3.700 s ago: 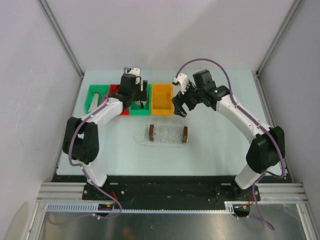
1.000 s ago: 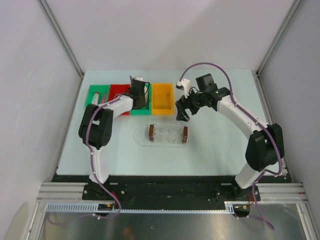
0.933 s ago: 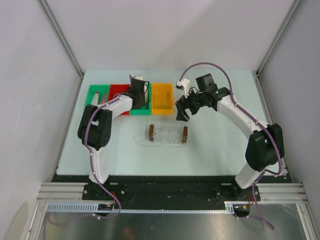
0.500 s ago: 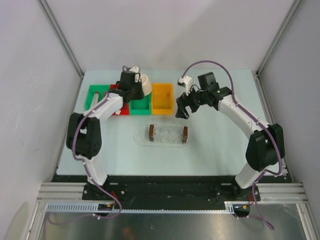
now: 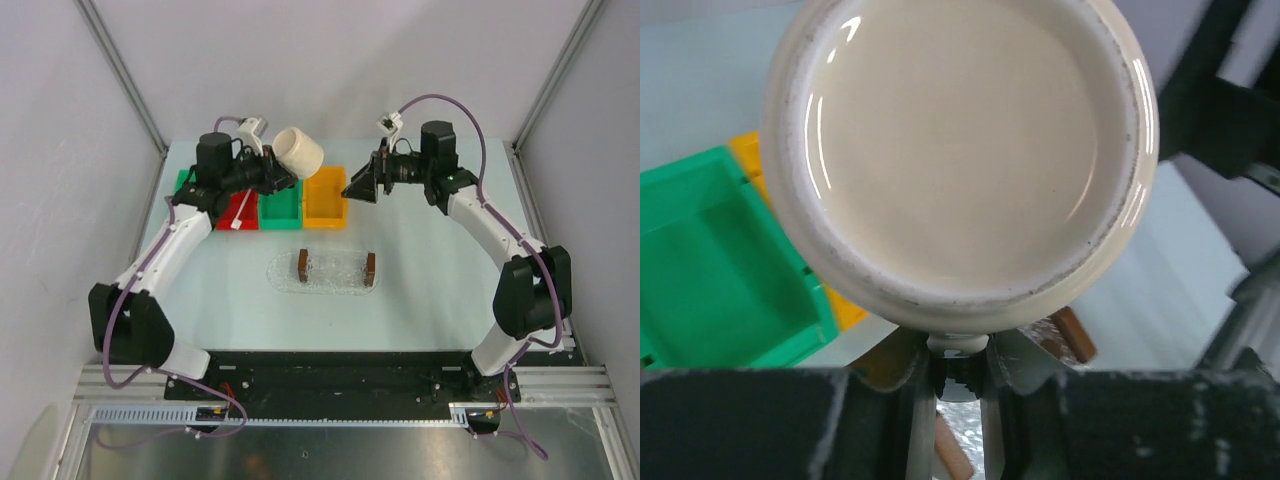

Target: Prepare toiletry sets of a toothbrush and toothpaste on the tray

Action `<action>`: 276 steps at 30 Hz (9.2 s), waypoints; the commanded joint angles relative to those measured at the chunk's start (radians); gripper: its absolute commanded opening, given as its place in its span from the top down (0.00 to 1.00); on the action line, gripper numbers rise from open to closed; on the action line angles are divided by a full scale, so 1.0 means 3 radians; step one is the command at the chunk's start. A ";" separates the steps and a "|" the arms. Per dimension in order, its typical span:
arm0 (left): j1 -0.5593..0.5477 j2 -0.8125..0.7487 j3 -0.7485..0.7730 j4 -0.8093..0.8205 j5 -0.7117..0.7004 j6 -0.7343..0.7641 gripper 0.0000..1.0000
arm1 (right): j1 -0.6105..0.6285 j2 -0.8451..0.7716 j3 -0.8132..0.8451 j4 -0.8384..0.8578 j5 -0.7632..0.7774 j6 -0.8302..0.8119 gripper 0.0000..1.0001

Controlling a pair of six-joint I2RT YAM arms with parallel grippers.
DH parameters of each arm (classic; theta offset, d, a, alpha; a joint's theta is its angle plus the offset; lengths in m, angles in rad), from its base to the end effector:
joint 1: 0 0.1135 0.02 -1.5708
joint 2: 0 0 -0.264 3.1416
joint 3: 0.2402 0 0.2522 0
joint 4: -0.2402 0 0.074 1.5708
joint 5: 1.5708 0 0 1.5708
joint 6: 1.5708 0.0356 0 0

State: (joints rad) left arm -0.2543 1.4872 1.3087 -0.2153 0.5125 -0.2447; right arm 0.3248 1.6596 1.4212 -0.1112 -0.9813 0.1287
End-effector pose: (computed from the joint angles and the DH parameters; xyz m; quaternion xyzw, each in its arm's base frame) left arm 0.3311 -0.1041 0.3518 0.1446 0.8039 -0.3369 0.4683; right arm 0.3542 0.1505 0.3448 -0.3396 0.6927 0.4899 0.4060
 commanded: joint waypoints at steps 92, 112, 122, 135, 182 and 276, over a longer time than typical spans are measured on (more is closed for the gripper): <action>0.0352 -0.0396 0.0219 -0.0406 0.0695 0.0580 0.11 | 0.1601 -0.0061 0.1031 -0.1838 0.2381 -0.2336 1.00; -0.0027 -0.0166 0.0710 -0.1537 0.0235 0.1362 0.14 | 0.2317 0.0409 0.1460 -0.2216 0.3409 -0.2781 1.00; -0.0247 -0.0182 0.0588 -0.1680 -0.0041 0.1659 0.16 | 0.2323 0.0507 0.1603 -0.2304 0.3435 -0.2735 1.00; -0.0395 -0.0033 0.0567 -0.1675 -0.0221 0.1695 0.28 | 0.2348 0.0512 0.1695 -0.2237 0.3455 -0.2608 1.00; -0.0196 0.0330 0.1676 -0.2344 -0.0082 0.2573 1.00 | 0.2078 -0.0040 0.1803 -0.2344 0.3180 -0.1728 0.11; -0.0395 0.1623 0.1109 -0.3588 0.0373 0.6911 1.00 | 0.0630 -0.0122 0.0862 -0.2304 0.2197 -0.1621 0.13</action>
State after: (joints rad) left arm -0.3645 1.9709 1.5879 -1.2575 0.5354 1.7950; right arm 0.5167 1.6344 1.6779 -0.8318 -0.3050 -0.3450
